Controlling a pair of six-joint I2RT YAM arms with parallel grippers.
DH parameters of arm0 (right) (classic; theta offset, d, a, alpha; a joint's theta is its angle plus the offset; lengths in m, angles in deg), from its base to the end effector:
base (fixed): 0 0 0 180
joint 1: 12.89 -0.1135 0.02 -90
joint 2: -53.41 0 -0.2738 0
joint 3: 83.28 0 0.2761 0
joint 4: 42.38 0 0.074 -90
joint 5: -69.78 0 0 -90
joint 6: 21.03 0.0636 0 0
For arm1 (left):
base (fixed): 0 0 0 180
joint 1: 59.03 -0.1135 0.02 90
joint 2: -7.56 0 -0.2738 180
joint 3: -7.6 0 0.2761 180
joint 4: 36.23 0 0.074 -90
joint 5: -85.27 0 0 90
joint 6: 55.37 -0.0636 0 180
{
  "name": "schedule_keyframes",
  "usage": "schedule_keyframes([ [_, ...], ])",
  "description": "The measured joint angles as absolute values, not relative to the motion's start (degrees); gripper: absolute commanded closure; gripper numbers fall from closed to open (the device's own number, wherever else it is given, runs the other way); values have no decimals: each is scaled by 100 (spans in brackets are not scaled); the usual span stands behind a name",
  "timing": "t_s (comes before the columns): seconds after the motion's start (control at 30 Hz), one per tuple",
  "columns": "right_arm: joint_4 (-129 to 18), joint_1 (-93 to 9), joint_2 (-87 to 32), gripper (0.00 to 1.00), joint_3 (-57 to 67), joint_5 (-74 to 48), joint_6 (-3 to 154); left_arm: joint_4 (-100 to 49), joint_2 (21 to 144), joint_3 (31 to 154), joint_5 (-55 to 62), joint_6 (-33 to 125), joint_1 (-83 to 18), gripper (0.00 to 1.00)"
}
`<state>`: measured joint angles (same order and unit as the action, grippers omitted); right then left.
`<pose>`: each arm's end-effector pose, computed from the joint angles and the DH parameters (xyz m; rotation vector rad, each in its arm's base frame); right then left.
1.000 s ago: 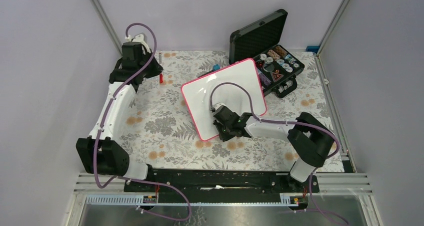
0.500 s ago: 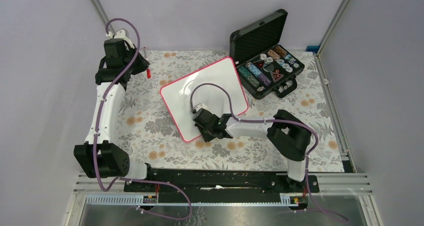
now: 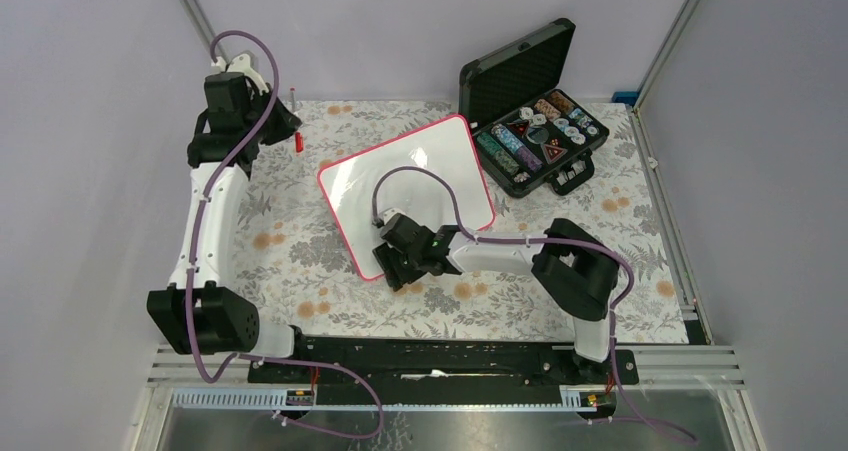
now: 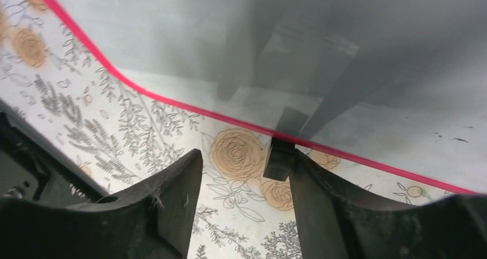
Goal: Write a sentence on the whiteboard
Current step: Move the whiteboard to the center of the board, then pass from the left arm to the right
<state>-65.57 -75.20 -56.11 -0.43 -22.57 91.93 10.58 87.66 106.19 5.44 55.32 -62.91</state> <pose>0.2100 0.3945 0.1425 -0.8361 2.3949 0.5894 0.3550 0.0128 0.4060 -0.3336 2.0496 -0.3635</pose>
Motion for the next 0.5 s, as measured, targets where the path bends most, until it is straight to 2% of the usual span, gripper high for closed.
schedule_keyframes([
  [0.27,-6559,-7524,-5029,1,-63,-1547,8776,1111,8864,11017,760,5492,-6291,100],
  [0.5,-6898,-7476,-4122,0,-63,-519,7965,1275,8989,11417,1010,5320,-6065,100],
])
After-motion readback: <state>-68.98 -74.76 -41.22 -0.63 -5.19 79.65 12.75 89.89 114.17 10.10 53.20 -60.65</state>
